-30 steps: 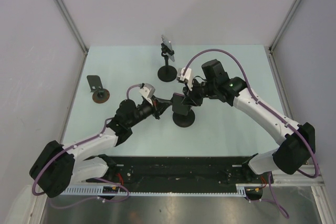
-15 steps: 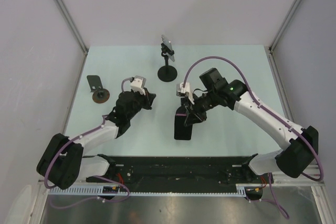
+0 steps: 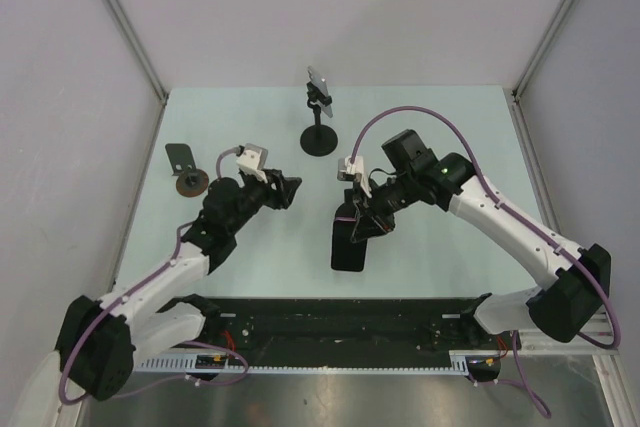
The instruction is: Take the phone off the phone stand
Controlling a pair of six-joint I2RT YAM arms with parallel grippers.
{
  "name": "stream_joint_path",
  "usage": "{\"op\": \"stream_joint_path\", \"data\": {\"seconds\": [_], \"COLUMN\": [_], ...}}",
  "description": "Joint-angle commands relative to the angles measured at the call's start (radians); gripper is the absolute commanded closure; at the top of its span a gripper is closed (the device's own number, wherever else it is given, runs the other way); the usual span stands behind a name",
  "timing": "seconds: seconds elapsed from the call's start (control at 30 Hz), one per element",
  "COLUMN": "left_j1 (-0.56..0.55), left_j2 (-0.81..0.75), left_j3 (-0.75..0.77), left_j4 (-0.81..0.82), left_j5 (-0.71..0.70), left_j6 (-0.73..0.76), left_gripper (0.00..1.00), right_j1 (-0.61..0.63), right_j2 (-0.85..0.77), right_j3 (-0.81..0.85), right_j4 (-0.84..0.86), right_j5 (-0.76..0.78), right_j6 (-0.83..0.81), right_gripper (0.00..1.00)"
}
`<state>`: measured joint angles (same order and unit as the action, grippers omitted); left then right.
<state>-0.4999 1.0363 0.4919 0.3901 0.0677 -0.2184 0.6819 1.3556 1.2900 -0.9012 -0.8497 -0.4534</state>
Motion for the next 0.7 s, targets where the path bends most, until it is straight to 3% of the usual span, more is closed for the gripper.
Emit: {"op": "stream_joint_path", "data": {"seconds": [0.0, 0.13, 0.23, 0.4, 0.67], "left_j1": [-0.003, -0.003, -0.003, -0.003, -0.060], "left_j2": [-0.125, -0.200, -0.229, -0.214, -0.151], "left_j3": [0.074, 0.151, 0.195, 0.287, 0.378], "left_j4": [-0.028, -0.115, -0.167, -0.229, -0.306], "left_j5": [0.118, 0.266, 0.436, 0.706, 0.860], "left_j6": [0.043, 0.086, 0.113, 0.106, 0.094], "left_gripper": [0.31, 0.12, 0.05, 0.02, 0.01], "right_j1": [0.002, -0.004, -0.008, -0.008, 0.037], "right_j2": [-0.050, -0.049, -0.038, -0.032, -0.006], "right_j3": [0.060, 0.110, 0.152, 0.212, 0.282], "right_j4": [0.087, 0.096, 0.087, 0.061, 0.027], "right_j5": [-0.002, 0.021, 0.026, 0.037, 0.050], "right_j6": [0.073, 0.090, 0.090, 0.082, 0.068], "right_gripper": [1.00, 1.00, 1.00, 1.00, 1.00]}}
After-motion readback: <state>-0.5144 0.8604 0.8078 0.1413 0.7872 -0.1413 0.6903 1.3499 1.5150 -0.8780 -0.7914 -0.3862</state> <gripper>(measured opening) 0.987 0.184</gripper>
